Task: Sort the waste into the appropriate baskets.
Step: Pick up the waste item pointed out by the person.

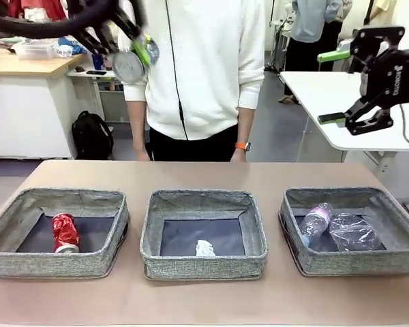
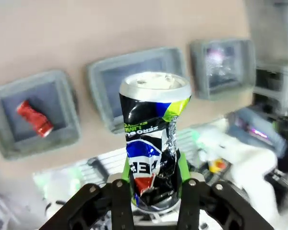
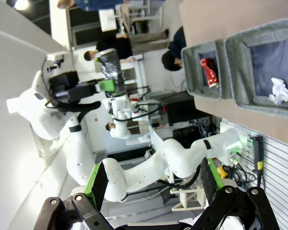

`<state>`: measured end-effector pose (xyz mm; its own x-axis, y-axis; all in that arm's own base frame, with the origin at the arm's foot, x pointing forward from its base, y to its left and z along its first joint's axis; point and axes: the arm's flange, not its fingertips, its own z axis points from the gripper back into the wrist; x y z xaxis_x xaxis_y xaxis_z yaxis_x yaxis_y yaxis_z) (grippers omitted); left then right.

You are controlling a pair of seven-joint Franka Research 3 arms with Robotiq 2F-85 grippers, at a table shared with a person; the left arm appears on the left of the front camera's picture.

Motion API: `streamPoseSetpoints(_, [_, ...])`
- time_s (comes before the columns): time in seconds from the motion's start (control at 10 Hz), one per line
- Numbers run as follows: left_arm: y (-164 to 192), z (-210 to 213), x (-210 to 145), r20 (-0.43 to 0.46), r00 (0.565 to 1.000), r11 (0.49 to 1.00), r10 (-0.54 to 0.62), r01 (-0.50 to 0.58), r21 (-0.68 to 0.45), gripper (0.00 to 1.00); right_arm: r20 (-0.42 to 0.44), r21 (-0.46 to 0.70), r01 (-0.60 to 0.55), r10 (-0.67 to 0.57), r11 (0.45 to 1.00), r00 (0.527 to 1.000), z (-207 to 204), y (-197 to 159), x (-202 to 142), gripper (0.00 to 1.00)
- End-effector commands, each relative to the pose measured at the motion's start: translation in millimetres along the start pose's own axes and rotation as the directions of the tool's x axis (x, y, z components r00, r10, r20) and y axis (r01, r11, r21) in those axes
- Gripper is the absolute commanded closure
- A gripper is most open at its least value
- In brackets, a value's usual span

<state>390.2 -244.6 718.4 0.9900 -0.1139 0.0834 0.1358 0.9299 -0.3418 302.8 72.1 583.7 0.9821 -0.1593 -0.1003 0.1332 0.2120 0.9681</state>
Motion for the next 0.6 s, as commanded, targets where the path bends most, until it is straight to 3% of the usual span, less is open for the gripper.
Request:
streamPoseSetpoints(0.0, [-33.7, -0.6, 19.7, -0.091, 0.991, 0.967, 0.103, -0.078, 0.243, 0.60, -0.010, -0.004, -0.019, 0.019, 1.000, 1.000, 1.5, 0.4, 1.3, 0.00])
streamPoseSetpoints(0.1, [-59.1, 4.0, 21.3, -0.151, 0.984, 0.954, 0.099, -0.050, 0.297, 0.60, -0.010, -0.004, -0.019, 0.019, 1.000, 1.000, 1.5, 0.4, 1.3, 0.00])
streamPoseSetpoints(0.5, [-112.6, 18.2, 40.3, -0.177, 0.979, 0.943, 0.102, -0.039, 0.332, 0.60, -0.010, -0.004, -0.019, 0.019, 1.000, 1.000, 1.5, 0.4, 1.3, 0.00])
